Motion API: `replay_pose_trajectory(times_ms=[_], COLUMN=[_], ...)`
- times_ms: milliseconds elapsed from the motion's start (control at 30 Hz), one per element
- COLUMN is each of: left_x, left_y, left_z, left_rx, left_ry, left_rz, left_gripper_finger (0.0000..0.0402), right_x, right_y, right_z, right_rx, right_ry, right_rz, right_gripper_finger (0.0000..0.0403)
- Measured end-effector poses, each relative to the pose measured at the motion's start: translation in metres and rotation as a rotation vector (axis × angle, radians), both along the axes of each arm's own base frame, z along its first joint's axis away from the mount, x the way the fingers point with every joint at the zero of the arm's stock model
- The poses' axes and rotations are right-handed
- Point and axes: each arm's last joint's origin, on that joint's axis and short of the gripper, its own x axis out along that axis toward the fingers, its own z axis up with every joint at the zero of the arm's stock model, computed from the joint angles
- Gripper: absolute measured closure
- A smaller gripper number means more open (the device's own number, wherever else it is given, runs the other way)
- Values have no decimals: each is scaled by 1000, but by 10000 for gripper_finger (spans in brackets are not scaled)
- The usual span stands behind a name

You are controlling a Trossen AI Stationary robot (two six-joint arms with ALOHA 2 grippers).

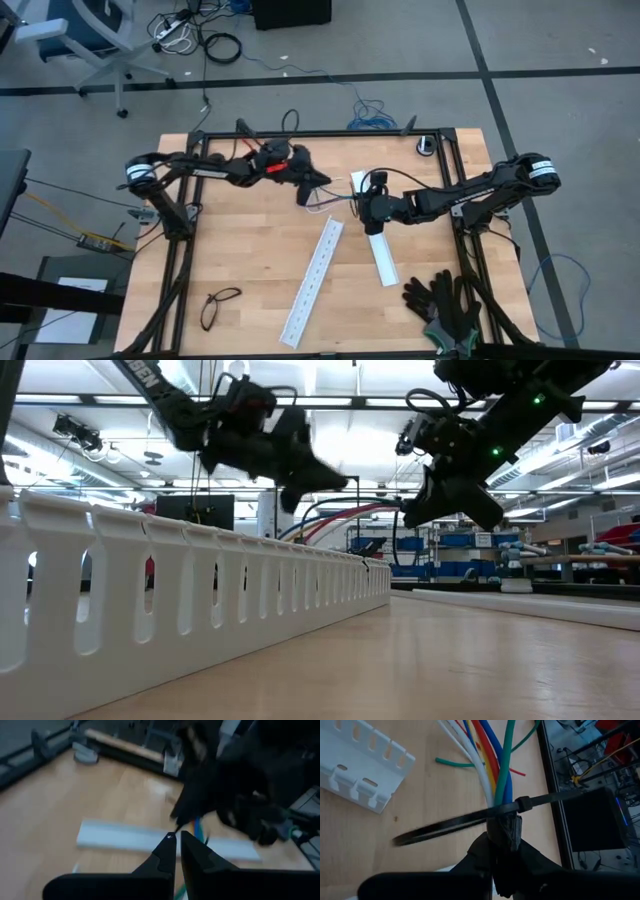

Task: Ziptie cables
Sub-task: Wrap the cable wire in the zip tie

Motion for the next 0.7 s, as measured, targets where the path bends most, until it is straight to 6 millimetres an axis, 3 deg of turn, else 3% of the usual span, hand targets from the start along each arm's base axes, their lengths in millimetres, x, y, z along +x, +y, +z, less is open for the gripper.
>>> replay_pose_trajectory(times_ms=[100, 333, 467, 700], left_x=[-5, 5, 10, 13], left_y=[-3, -3, -4, -1], left_z=[-10, -9, 1, 1], left_rx=[-26, -25, -41, -86], left_ry=[-5, -91, -130, -78], left_rz=[9, -4, -25, 46], left_gripper_finger=[401, 392, 353, 267], right_x=[1, 2, 2, 3], right_y=[0, 0, 0, 1], right_z=[1, 2, 2, 4], right_rx=[4, 11, 10, 10], right_ry=[-12, -34, -36, -50], right_rz=[3, 7, 8, 10], right_gripper_finger=[385, 385, 385, 386])
